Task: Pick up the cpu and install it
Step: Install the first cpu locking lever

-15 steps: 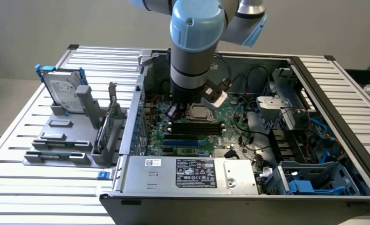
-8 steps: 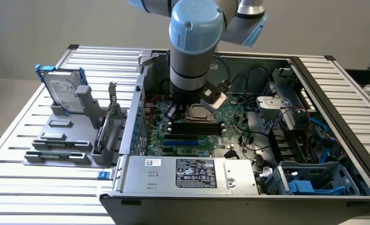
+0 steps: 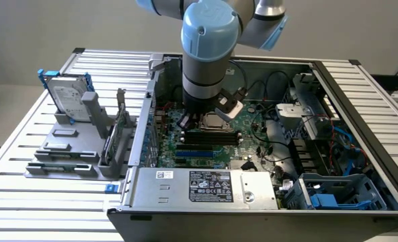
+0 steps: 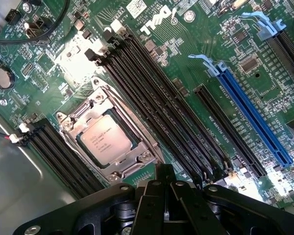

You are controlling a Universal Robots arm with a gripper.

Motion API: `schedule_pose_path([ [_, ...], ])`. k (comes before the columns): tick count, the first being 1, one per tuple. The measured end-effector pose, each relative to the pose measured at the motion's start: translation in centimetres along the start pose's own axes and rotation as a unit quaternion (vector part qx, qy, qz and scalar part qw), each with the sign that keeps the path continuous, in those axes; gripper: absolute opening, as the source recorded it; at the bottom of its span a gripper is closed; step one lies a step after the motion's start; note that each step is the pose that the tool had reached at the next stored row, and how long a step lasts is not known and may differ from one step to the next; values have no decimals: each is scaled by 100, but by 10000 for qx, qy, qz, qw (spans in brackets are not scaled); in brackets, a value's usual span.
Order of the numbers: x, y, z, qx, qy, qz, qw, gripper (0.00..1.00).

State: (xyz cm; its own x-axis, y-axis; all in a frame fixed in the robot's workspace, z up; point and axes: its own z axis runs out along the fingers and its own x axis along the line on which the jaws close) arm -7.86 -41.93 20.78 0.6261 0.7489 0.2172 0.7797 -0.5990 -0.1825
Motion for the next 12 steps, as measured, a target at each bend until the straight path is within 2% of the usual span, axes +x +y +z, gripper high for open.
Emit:
schedule_pose_path([
  [7,-4,4,20,-47,39,16,10000,11],
  [12,-3,4,19,-65,44,59,10000,11],
])
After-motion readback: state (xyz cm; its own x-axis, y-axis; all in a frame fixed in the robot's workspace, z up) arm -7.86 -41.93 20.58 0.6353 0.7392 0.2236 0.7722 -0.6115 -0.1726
